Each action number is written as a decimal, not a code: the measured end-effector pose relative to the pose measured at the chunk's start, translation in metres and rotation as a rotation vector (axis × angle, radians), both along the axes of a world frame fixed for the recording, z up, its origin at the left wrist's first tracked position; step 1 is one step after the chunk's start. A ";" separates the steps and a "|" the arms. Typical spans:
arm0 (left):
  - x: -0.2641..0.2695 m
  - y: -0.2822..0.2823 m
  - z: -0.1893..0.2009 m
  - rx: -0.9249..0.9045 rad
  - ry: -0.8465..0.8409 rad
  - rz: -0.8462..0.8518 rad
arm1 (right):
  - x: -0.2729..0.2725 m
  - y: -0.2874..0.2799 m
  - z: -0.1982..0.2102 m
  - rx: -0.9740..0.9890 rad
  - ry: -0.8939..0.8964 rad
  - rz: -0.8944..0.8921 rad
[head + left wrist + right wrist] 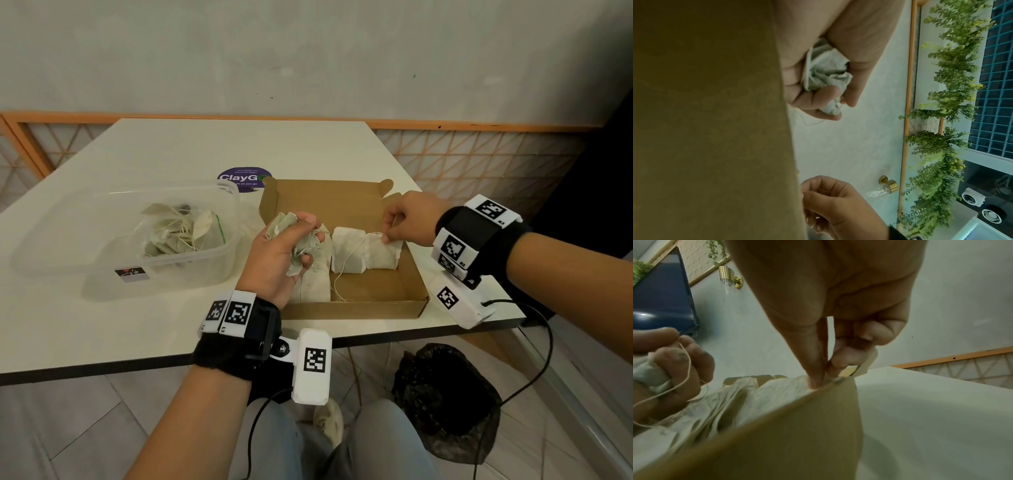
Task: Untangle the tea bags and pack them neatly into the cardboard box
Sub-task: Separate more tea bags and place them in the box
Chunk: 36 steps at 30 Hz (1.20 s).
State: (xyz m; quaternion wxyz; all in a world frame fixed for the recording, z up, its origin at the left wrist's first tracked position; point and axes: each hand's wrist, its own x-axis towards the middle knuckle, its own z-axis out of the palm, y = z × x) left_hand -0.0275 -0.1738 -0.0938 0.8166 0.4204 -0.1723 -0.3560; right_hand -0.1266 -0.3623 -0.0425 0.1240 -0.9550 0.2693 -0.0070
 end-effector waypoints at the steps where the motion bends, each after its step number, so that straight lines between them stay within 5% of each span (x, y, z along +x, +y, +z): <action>1: 0.000 0.000 0.000 -0.006 0.004 0.001 | 0.000 0.001 0.001 0.001 -0.008 -0.004; 5: 0.001 -0.001 0.000 -0.007 0.048 -0.025 | -0.006 0.011 0.013 0.062 -0.159 -0.023; 11: 0.003 -0.001 0.004 -0.031 0.121 -0.131 | -0.012 0.070 0.011 0.553 -0.415 0.099; 16: -0.002 0.002 0.006 -0.026 0.171 -0.167 | 0.006 0.100 -0.020 0.566 -0.516 0.098; 19: -0.003 0.001 0.005 0.025 0.144 -0.153 | 0.013 0.102 -0.027 0.582 -0.613 0.058; 30: -0.001 -0.001 0.006 0.039 0.149 -0.034 | 0.001 0.088 -0.042 1.306 -1.010 -0.028; 36: -0.005 0.002 0.006 0.049 0.022 -0.054 | -0.001 0.085 -0.044 1.486 -1.079 -0.008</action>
